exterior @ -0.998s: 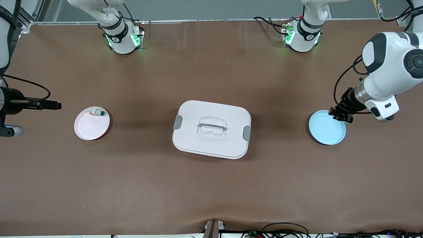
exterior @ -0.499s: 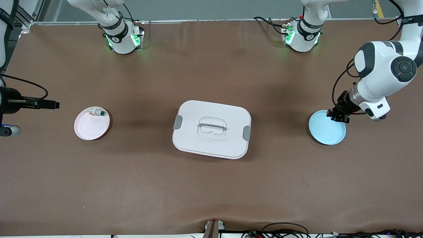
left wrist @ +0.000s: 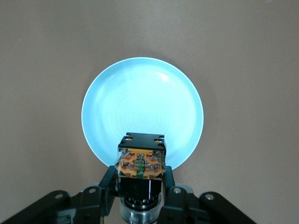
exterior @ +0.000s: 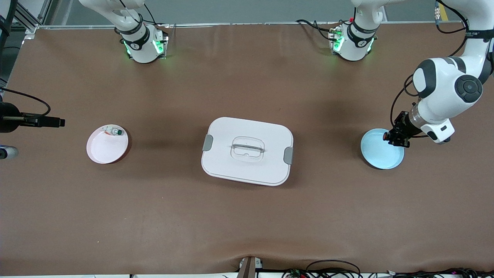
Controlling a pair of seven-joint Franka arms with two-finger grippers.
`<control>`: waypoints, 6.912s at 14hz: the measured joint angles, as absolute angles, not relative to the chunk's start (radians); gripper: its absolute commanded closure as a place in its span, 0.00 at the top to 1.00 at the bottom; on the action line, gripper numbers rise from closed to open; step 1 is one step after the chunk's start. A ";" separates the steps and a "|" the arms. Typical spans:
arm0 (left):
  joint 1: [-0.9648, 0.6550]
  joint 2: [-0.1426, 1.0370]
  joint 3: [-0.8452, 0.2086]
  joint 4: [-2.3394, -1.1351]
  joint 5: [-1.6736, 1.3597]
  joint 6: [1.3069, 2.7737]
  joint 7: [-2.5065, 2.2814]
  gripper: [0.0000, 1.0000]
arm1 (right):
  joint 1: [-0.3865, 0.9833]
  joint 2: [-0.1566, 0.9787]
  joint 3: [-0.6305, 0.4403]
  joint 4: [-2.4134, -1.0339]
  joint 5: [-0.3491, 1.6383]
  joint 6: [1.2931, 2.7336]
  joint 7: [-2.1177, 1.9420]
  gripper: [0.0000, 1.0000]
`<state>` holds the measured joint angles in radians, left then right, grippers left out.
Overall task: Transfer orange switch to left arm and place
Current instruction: 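Lower the switch with the left gripper onto the blue plate, then open the left gripper to release the switch on the plate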
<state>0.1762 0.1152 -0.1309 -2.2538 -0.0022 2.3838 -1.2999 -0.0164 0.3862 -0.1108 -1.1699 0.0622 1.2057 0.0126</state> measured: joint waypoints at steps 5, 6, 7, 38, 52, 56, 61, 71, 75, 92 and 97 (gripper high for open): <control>0.190 0.164 -0.131 -2.255 -0.002 2.435 -1.300 0.00 | -0.016 0.387 -0.103 -1.170 0.062 1.205 0.012 1.00; 0.194 0.177 -0.131 -2.255 -0.002 2.450 -1.300 0.00 | -0.017 0.387 -0.104 -1.169 0.061 1.205 0.012 1.00; 0.199 0.191 -0.131 -2.255 -0.002 2.461 -1.300 0.00 | -0.018 0.387 -0.106 -1.168 0.061 1.205 0.012 1.00; 0.234 0.382 -0.131 -2.253 -0.002 2.593 -1.301 1.00 | -0.025 0.122 -0.095 -1.330 0.058 1.393 0.016 1.00; 0.229 0.267 -0.166 -2.213 -0.002 2.569 -1.235 1.00 | 0.009 0.099 -0.086 -1.333 -0.006 1.407 0.015 1.00; 0.228 0.243 -0.192 -2.215 -0.003 2.548 -0.979 1.00 | 0.008 0.079 -0.091 -1.364 -0.006 1.447 0.016 1.00; 0.227 0.225 -0.219 -2.215 -0.092 2.538 -0.617 1.00 | 0.008 0.070 -0.093 -1.376 -0.006 1.457 0.016 1.00; 0.224 0.189 -0.242 -2.174 0.003 2.539 -0.234 1.00 | -0.002 0.063 -0.097 -1.383 0.016 1.446 0.021 1.00; 0.224 0.179 -0.249 -2.117 0.067 2.529 -0.230 1.00 | -0.002 0.062 -0.098 -1.383 0.032 1.438 0.021 1.00; 0.221 0.066 -0.273 -1.852 0.038 2.127 -0.221 1.00 | -0.005 0.062 -0.099 -1.384 0.033 1.421 0.021 1.00; 0.038 0.045 -0.107 -1.796 0.030 2.036 -0.221 1.00 | -0.017 0.062 -0.100 -1.384 0.033 1.418 -0.016 1.00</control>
<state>0.0381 0.0454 -0.1074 -1.7961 0.0305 2.0359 -0.2215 -0.0167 0.0621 -0.1000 -1.3844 0.0331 1.4182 -0.0161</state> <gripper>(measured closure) 0.000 0.000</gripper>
